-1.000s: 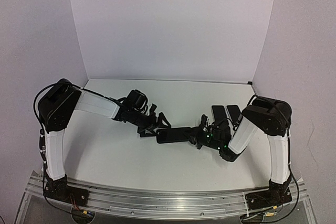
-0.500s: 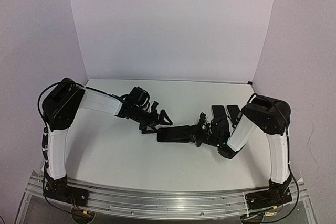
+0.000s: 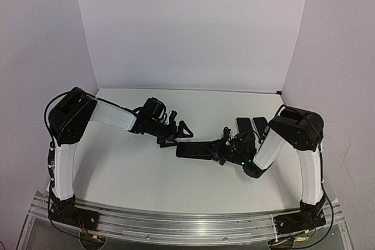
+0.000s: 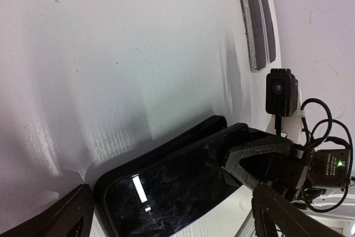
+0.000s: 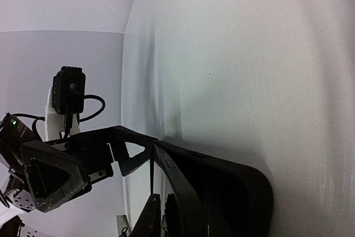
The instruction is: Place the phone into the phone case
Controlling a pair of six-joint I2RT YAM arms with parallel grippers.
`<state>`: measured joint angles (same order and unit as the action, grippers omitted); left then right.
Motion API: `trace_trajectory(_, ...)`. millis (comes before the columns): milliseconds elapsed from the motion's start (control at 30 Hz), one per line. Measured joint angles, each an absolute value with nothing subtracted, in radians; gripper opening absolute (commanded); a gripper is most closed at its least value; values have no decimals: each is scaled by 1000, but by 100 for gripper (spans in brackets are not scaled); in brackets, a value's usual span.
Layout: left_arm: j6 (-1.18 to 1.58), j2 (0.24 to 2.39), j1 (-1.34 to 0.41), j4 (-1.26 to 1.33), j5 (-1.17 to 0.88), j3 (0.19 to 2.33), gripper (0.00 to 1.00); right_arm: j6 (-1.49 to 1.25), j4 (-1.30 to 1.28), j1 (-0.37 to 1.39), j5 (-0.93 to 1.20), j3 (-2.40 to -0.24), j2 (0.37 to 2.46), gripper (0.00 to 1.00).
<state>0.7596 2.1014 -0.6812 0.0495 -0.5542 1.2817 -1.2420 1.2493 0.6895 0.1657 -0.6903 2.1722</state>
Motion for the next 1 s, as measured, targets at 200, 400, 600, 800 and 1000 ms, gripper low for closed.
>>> trace_trajectory(200,760,2101,-686,119,-541,1254,100,-1238,1234,692,138,-686,2157,24)
trace_trajectory(400,759,2099,-697,123,-515,1254,100,-1230,1174,693,124,-678,2115,29)
trace_trajectory(600,757,2092,-712,108,-491,1254,100,-1216,1050,694,101,-664,2036,32)
trace_trajectory(800,756,2090,-713,103,-483,1254,99,-1211,969,695,85,-665,1997,33)
trace_trajectory(1000,755,2090,-714,102,-476,1254,100,-1204,888,695,66,-665,1956,34)
